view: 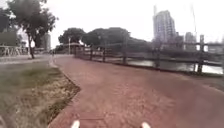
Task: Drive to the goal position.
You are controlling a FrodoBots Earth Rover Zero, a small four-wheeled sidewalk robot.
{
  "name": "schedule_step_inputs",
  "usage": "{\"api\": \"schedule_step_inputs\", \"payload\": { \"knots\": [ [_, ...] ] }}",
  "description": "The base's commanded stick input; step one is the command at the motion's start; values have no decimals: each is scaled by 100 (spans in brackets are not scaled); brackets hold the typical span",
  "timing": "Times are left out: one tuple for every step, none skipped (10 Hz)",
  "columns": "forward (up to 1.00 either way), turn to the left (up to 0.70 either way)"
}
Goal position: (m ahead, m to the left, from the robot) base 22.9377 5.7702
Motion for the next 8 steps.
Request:
{"api": "schedule_step_inputs", "payload": {
  "knots": [
    [70, 0],
    [70, 0],
    [70, 0],
    [70, 0],
    [70, 0],
    [70, 0],
    [70, 0],
    [70, 0]
  ]
}}
